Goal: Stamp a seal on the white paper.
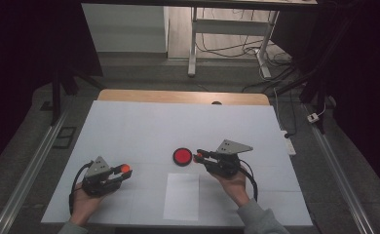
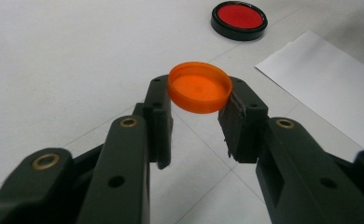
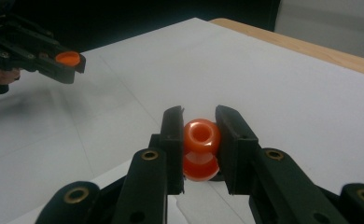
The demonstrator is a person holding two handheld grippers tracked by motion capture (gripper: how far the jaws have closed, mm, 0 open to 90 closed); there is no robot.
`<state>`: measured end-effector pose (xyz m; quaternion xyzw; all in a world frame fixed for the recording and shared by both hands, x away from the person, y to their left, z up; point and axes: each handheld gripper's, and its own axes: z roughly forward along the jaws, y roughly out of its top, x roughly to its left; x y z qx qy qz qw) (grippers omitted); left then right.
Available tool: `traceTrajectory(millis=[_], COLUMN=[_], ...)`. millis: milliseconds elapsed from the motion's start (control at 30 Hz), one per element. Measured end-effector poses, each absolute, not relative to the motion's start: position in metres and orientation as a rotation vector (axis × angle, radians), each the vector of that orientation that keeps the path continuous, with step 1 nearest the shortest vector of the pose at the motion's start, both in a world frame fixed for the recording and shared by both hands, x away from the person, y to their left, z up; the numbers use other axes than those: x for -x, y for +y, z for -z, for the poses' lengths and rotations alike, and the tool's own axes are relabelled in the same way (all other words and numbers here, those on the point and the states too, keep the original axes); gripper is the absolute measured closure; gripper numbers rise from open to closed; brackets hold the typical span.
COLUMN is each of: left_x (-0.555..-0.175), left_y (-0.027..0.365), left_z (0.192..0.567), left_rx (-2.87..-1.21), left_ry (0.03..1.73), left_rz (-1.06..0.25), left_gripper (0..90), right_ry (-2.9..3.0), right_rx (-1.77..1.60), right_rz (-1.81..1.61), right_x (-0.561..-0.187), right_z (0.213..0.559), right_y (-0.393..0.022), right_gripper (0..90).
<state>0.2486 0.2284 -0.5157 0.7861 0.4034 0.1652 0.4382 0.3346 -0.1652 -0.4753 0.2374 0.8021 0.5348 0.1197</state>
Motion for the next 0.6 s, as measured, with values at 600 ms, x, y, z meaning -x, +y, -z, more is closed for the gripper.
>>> traceTrajectory(millis=[600], left_x=[-0.2475], left_y=[0.2270], left_z=[0.5155], left_rx=[-1.959], left_ry=[1.003], left_rz=[-0.417], left_gripper=[64.6], right_ry=[2.382], right_rx=[-0.663], right_rz=[-1.549], right_x=[-0.3252], right_z=[0.4800], right_y=[-0.1587], right_gripper=[72.5])
